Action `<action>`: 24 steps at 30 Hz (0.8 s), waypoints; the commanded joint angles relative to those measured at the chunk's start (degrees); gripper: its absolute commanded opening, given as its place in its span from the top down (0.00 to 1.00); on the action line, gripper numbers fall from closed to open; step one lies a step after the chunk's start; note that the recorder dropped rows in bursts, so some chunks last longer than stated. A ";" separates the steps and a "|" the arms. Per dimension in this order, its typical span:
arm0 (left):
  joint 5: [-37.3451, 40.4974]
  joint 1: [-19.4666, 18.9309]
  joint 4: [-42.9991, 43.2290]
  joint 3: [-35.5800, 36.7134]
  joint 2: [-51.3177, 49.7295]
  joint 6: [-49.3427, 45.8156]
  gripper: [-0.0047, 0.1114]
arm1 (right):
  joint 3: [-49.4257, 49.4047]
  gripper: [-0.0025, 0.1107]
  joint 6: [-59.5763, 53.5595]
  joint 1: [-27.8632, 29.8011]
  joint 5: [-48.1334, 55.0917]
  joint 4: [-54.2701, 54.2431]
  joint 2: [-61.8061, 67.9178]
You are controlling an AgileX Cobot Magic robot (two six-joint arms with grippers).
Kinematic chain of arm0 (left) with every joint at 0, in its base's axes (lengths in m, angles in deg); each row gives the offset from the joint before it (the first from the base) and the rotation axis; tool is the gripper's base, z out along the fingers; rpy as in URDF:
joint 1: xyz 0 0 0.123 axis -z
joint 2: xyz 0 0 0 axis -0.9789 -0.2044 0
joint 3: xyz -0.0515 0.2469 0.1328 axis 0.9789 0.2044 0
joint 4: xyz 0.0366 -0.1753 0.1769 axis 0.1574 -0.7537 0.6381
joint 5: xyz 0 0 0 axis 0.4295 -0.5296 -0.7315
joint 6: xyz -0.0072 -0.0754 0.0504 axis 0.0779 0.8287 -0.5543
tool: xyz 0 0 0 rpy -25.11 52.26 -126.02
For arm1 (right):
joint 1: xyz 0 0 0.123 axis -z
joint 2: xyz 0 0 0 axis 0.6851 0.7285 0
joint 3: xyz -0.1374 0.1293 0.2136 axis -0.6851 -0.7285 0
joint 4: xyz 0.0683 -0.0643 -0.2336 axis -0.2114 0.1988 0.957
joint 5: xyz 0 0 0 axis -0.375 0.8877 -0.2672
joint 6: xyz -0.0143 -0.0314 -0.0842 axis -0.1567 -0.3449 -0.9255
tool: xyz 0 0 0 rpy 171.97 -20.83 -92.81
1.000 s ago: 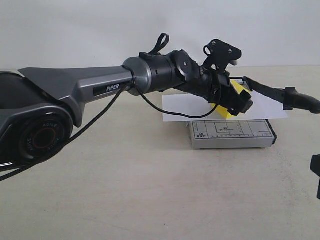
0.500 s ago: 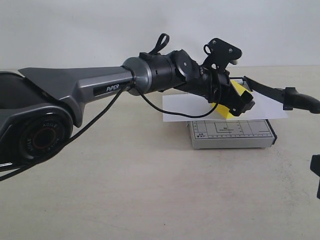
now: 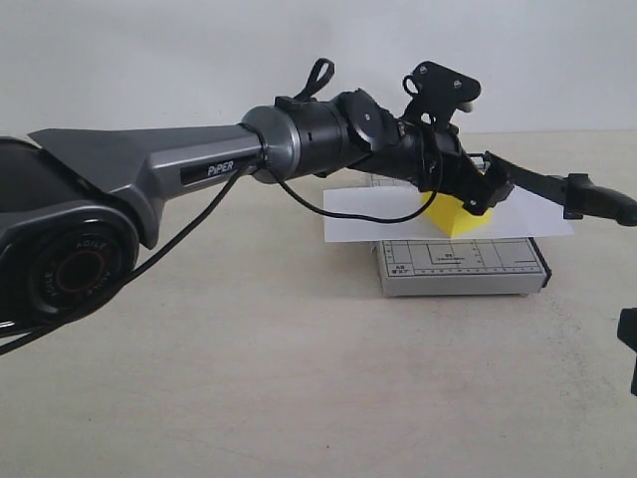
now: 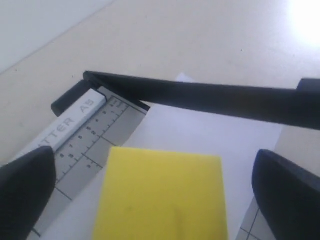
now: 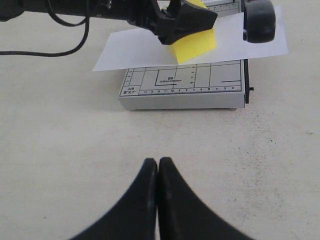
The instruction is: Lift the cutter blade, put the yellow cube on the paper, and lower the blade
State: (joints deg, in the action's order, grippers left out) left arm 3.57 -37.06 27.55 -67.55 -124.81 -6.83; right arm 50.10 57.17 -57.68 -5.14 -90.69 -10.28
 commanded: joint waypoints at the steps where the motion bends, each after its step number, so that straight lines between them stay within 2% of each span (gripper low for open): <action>1: -1.02 0.25 -0.89 -0.29 1.97 -1.16 0.09 | -0.09 0.98 0.03 0.13 -0.14 -0.13 0.10; 8: 3.55 0.85 -0.89 -0.29 4.57 -2.48 0.09 | -0.09 0.98 0.03 0.13 -0.24 -0.07 0.10; 11: 3.90 2.51 -0.89 -0.29 5.75 -4.94 0.09 | -0.09 0.98 0.03 0.13 -0.24 -0.07 0.10; 19: 5.72 8.15 -0.28 -0.29 8.26 -4.34 0.09 | -0.09 0.98 0.03 0.13 -0.14 -0.07 0.10; 24: 7.61 9.29 -1.54 -0.29 8.37 -3.22 0.09 | -0.09 0.98 0.03 0.13 -0.03 -0.07 0.10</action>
State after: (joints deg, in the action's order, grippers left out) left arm 8.99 -28.19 26.81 -67.55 -116.70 -10.84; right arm 50.10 57.17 -57.68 -5.14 -90.69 -10.28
